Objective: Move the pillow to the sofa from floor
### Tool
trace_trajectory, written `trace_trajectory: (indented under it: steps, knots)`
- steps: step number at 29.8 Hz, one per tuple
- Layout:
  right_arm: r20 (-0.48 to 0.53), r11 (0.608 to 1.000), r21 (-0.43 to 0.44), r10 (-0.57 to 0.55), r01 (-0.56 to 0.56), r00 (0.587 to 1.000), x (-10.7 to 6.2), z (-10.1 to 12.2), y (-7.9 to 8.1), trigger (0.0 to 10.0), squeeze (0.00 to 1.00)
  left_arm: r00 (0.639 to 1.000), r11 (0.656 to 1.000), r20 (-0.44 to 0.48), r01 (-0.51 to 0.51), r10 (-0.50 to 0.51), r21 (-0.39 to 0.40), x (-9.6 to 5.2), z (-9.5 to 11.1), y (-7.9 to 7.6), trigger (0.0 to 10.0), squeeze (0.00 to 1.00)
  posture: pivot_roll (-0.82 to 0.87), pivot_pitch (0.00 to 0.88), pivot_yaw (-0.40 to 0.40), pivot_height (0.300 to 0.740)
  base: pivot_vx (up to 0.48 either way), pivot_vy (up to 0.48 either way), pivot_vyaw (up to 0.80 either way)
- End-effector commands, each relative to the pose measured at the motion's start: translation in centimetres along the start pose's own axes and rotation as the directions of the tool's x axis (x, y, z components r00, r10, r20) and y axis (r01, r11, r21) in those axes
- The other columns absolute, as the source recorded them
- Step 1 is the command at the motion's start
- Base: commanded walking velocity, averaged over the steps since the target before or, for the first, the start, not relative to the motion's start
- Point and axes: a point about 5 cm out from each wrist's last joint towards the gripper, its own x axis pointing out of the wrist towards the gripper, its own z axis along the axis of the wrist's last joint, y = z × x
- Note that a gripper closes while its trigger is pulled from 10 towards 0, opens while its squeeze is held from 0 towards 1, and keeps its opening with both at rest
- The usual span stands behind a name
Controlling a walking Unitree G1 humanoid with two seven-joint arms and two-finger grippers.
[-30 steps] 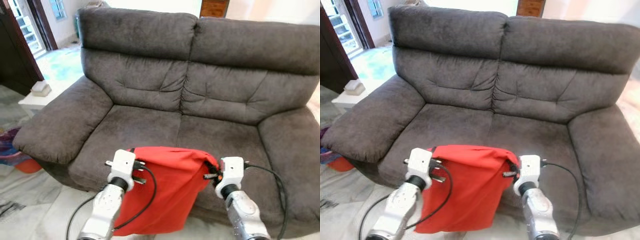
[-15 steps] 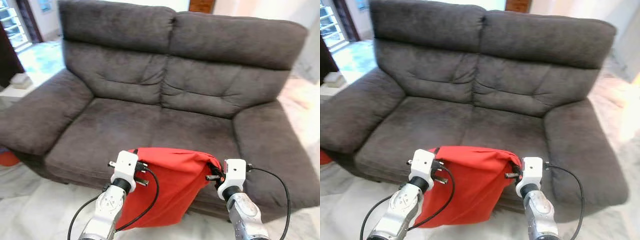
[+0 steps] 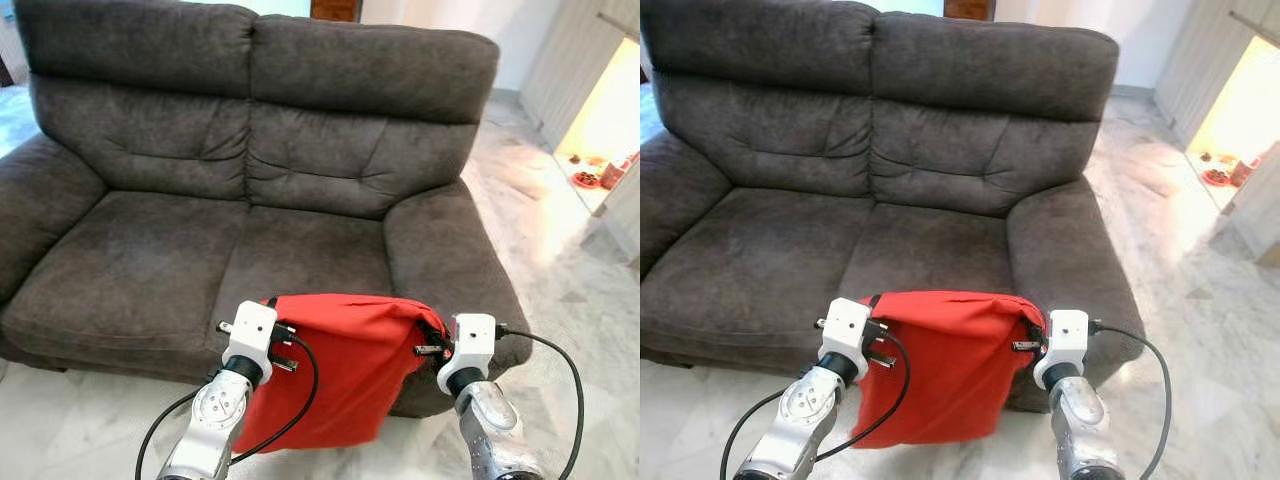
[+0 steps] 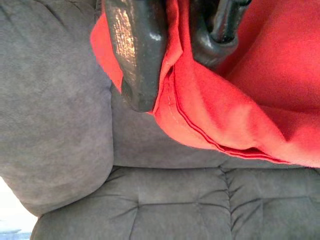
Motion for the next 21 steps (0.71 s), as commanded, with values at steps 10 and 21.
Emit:
trace_trajectory:
  steps: [10,21]
  knots:
    - [0.069,0.999,0.022,-0.034,0.032,0.997,0.33,1.36,-0.39,10.0,0.0,0.995,0.997,0.084,-0.055,0.059,-0.05,0.18,1.56,1.44,10.0,0.0,0.08,0.089,-0.044,0.74,0.0,0.0,0.0]
    - [0.07,0.999,0.024,-0.039,0.037,0.997,0.35,1.37,-0.44,10.0,0.0,0.996,0.999,0.082,-0.035,0.037,-0.026,0.11,1.49,1.36,10.0,0.0,0.08,0.092,-0.046,0.74,0.0,0.213,0.0]
